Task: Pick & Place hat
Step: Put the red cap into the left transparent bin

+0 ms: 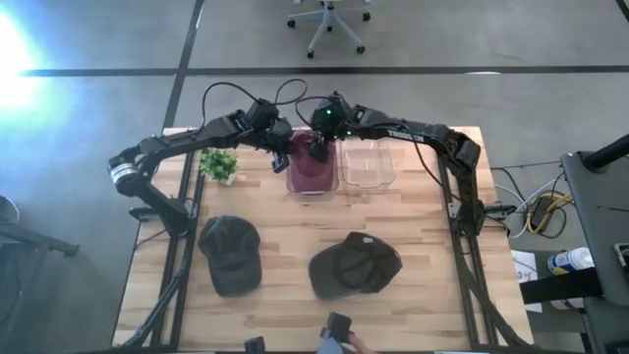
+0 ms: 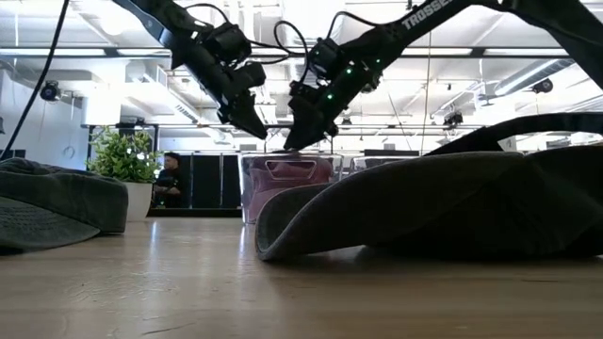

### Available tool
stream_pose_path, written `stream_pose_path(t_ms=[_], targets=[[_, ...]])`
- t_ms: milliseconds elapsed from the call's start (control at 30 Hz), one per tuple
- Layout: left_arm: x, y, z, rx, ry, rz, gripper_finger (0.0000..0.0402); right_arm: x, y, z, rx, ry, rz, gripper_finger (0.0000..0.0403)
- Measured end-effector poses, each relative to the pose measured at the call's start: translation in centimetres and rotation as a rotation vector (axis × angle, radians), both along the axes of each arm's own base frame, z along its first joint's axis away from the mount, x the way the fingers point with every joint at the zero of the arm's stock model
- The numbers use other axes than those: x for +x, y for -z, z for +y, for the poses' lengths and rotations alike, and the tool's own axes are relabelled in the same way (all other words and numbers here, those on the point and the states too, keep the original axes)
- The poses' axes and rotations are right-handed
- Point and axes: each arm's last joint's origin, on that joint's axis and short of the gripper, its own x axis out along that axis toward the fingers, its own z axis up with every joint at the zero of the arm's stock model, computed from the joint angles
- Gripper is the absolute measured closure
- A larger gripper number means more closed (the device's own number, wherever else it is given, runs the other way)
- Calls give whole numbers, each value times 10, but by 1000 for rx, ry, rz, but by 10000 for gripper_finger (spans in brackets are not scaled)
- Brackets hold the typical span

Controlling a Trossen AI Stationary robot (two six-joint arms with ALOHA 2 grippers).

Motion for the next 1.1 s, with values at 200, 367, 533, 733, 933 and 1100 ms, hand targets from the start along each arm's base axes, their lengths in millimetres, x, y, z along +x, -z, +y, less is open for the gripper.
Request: stream_pose_path(t_ms=[200, 367, 533, 733, 933, 1100], targets=[[-2, 0, 0, 14, -14, 22, 307, -6, -16, 4, -6, -2, -22, 167], [-3, 0, 0, 21, -14, 32, 307, -5, -14, 2, 6, 16, -37, 202], [1, -1, 5, 63, -11, -5, 307, 2, 5, -7, 50, 61, -50, 251], [11, 11, 21, 90, -30, -38, 307, 8, 25, -10, 106, 99, -28, 313], [23, 45, 35, 45, -36, 24, 307, 8, 26, -10, 107, 101, -25, 351], [27, 62, 40, 17, -35, 56, 307, 7, 28, -10, 108, 99, -7, 337]])
